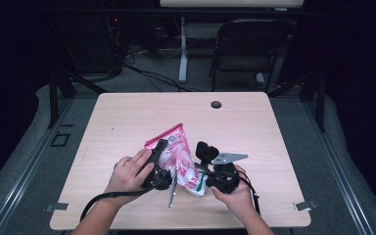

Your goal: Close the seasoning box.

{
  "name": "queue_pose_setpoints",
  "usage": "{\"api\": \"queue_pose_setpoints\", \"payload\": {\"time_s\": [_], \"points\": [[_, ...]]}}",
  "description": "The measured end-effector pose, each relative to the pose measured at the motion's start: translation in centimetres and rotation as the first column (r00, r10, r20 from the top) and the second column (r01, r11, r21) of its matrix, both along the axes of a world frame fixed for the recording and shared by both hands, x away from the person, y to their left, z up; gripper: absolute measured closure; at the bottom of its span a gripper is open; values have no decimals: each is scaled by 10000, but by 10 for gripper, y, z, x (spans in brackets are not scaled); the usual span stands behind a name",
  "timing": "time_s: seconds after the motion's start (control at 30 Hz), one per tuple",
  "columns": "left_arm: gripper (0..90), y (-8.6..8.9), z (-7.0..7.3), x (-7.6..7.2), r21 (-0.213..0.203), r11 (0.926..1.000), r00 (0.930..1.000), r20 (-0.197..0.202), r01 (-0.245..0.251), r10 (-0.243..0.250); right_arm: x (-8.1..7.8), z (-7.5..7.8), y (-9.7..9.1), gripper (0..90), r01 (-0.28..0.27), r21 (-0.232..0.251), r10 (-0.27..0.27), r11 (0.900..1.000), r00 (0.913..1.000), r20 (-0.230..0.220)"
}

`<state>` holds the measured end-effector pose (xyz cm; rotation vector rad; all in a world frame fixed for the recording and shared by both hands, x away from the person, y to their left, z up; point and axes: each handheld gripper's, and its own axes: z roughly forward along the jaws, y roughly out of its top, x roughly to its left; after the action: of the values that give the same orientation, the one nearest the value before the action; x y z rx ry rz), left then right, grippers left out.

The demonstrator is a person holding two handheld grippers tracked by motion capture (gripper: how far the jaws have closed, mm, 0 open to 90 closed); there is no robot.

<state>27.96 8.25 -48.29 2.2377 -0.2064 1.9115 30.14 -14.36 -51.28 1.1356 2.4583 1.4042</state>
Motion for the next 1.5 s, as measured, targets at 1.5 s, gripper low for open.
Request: {"api": "queue_pose_setpoints", "payload": {"time_s": [1.5], "points": [[651,-9,2,-2,16,10000,9999,-104,24,-24,0,-3,-2,897,199,-18,-199,9998,9998,-96]]}}
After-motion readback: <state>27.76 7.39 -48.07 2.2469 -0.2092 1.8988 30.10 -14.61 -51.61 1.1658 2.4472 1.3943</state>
